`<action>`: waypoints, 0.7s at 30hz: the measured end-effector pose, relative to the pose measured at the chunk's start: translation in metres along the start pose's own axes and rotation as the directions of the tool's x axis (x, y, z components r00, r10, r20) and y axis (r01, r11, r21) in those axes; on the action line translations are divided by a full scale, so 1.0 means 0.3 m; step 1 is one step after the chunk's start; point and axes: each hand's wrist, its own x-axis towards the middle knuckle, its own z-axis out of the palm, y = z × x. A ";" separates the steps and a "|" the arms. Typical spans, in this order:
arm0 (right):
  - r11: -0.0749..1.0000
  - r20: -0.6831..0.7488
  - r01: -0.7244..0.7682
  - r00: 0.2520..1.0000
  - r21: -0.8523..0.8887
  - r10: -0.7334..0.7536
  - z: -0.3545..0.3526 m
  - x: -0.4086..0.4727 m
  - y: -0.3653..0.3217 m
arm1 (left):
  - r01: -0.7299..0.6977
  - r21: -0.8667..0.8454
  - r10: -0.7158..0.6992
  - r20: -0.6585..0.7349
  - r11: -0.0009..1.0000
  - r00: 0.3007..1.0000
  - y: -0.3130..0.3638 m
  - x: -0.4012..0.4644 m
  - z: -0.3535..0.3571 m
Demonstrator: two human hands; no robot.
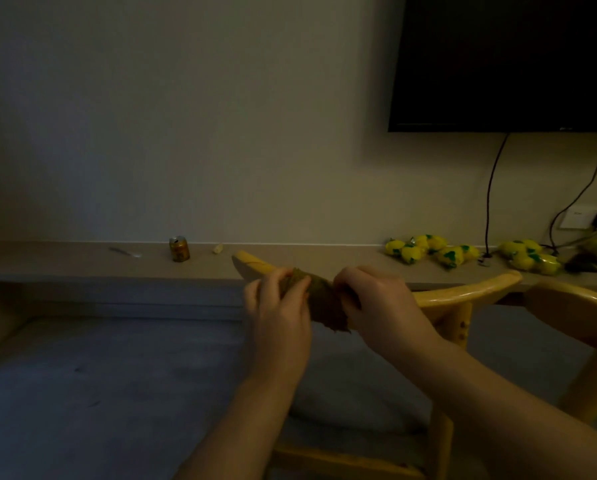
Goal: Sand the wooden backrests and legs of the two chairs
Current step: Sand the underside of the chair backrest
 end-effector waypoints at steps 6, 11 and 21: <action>0.987 0.029 0.110 0.994 -0.117 -0.108 -0.042 -0.036 0.052 | -0.222 -0.041 0.224 0.081 0.974 0.971 0.012 -0.069 0.082; 0.955 0.154 0.137 0.983 -0.264 -0.099 -0.147 -0.082 0.176 | -0.192 -0.021 0.190 -0.052 0.981 0.980 -0.060 -0.081 0.050; 0.930 0.168 0.241 0.965 -0.277 -0.200 -0.139 -0.088 0.197 | 0.075 -0.043 -0.082 -0.196 0.996 0.977 0.012 -0.060 0.059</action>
